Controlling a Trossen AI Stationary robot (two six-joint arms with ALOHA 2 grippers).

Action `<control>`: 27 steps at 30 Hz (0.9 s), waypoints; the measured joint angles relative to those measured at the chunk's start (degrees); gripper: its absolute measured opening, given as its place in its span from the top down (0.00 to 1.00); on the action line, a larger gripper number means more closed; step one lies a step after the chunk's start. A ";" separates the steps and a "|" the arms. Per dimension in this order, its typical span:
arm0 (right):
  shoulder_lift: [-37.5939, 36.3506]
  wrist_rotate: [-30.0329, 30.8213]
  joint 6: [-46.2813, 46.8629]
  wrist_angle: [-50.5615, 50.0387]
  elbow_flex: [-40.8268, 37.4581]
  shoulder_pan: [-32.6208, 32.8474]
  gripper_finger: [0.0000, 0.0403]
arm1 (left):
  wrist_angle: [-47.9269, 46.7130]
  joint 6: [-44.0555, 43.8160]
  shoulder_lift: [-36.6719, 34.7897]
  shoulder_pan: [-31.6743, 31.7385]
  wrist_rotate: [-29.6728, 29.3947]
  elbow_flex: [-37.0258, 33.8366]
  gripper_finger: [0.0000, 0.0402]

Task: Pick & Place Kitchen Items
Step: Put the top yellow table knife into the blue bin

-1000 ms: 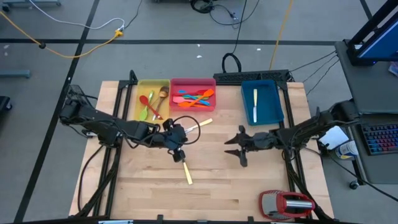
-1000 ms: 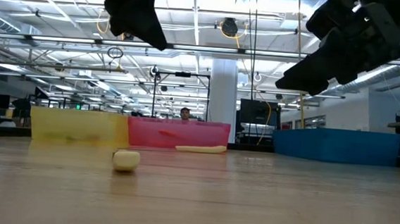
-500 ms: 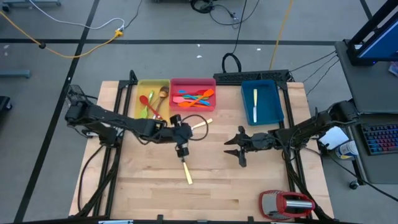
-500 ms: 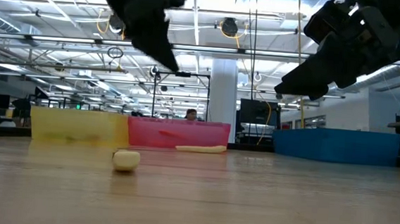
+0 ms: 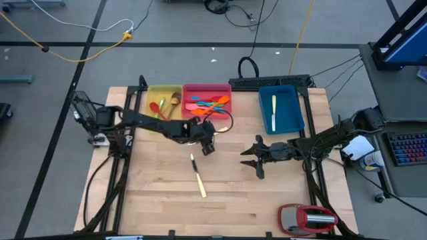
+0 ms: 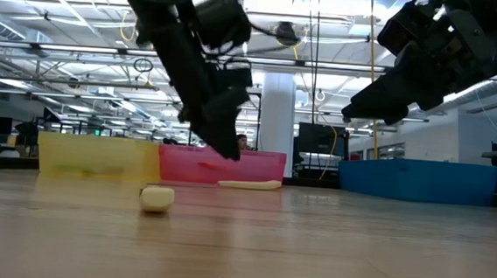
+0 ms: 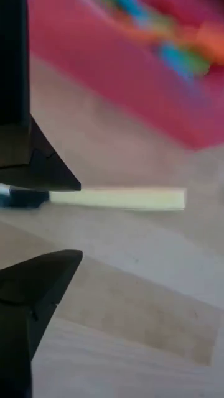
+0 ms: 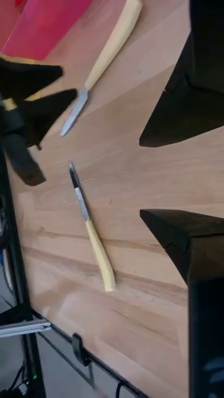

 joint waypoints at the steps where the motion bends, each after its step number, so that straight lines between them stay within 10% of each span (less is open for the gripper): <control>1: 0.00 0.00 0.00 -0.24 0.00 0.00 0.59 | 0.43 -0.12 0.87 0.69 1.84 0.07 0.58; 27: 0.00 -0.09 -0.24 -0.22 -0.04 -0.02 0.59 | 4.76 1.44 8.57 3.43 9.33 0.11 0.91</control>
